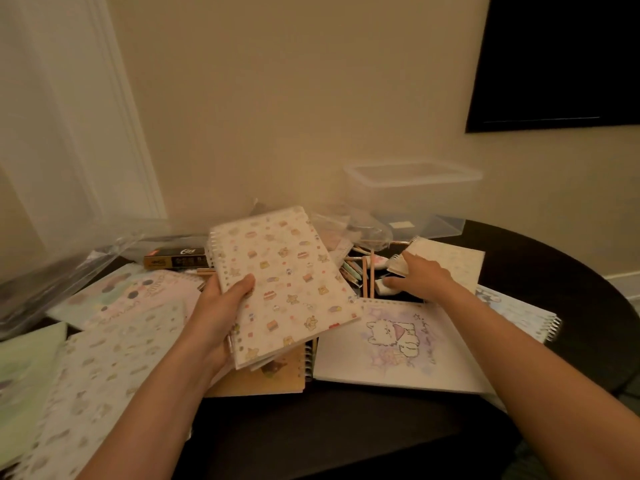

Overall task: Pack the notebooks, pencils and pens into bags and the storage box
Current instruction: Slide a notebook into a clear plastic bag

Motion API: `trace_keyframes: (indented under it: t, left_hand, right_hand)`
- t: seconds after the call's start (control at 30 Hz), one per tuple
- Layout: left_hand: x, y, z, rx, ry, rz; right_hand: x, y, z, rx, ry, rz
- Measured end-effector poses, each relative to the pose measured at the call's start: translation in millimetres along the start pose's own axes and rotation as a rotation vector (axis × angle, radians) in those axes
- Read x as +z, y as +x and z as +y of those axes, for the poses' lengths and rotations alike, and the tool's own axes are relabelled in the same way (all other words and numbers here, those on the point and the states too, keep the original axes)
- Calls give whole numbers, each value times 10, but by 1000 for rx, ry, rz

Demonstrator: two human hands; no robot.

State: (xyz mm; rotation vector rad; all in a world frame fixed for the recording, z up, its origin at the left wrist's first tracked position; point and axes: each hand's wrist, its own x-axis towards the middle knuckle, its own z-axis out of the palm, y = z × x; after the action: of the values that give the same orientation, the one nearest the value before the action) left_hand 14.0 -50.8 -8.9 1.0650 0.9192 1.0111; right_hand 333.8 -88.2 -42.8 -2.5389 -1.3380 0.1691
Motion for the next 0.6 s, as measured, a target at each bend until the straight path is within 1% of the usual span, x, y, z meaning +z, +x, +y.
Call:
trace_keyframes:
  t: [0.13,0.17,0.33,0.4,0.47,0.6]
  left_hand:
    - [36,50,-47,-31,-3,14]
    - [45,61,-58,-36,-5,15]
    - [38,78,-75,-50,-3,0]
    - [39,78,-68,-53,3,-3]
    - [42,79,-63,-54,9,-4]
    - [42,86,-57,-60,11,-2]
  right_hand:
    - [-46,-65,-28,-43,-204,144]
    - [-66,-83,-37,-67,-263,156]
    - [-196,-108,-86,-189,-447,77]
    - [-248,-108,-76,-235,-466,86]
    - [-266,-108,-44,-237,-464,93]
    - [-238,-112,43,-89,-354,175]
